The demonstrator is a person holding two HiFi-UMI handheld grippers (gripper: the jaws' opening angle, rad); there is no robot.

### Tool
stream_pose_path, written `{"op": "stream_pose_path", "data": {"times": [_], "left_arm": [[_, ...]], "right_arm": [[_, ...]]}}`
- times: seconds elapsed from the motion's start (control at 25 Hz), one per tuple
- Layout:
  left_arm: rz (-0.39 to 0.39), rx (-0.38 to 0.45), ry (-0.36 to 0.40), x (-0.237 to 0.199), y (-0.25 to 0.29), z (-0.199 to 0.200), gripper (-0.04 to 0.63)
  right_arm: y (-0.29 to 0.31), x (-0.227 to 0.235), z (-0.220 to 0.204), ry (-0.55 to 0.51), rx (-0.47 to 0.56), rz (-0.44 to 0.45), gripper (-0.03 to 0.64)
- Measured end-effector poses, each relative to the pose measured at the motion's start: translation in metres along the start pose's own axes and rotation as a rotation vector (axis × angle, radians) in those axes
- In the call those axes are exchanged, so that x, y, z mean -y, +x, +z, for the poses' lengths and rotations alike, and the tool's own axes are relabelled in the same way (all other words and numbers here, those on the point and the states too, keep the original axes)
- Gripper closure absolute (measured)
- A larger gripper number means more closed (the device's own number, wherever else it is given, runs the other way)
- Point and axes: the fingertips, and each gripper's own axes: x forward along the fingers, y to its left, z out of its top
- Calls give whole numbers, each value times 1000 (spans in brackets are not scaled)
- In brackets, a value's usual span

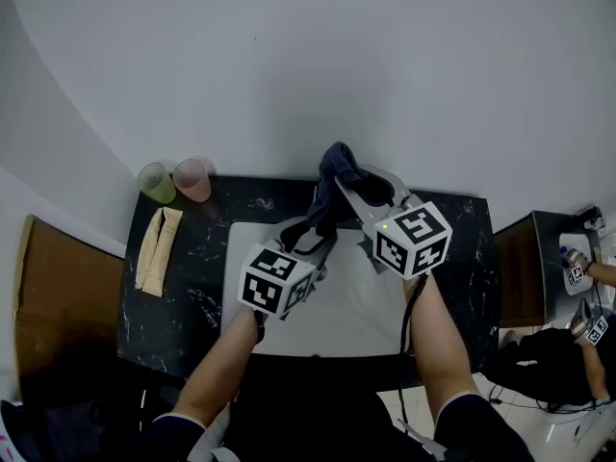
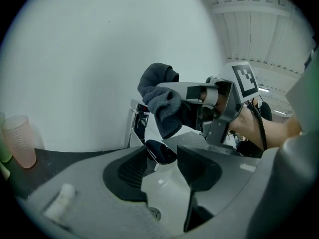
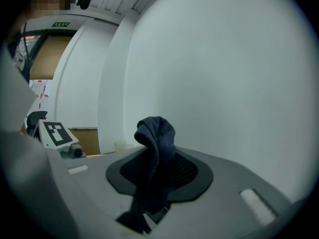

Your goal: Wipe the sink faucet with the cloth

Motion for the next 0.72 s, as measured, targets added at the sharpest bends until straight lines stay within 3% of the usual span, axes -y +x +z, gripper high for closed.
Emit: {"op": "stream_pose_path", "data": {"times": [0.4,0.72], "left_arm": [[-16,15,-5,-1,0,2,399],[-13,26,-9,-1,-1,2,400]], "right_arm": [[26,27,2,13,-9,-42,503],[37,53,3,90,46,-109,502]]}}
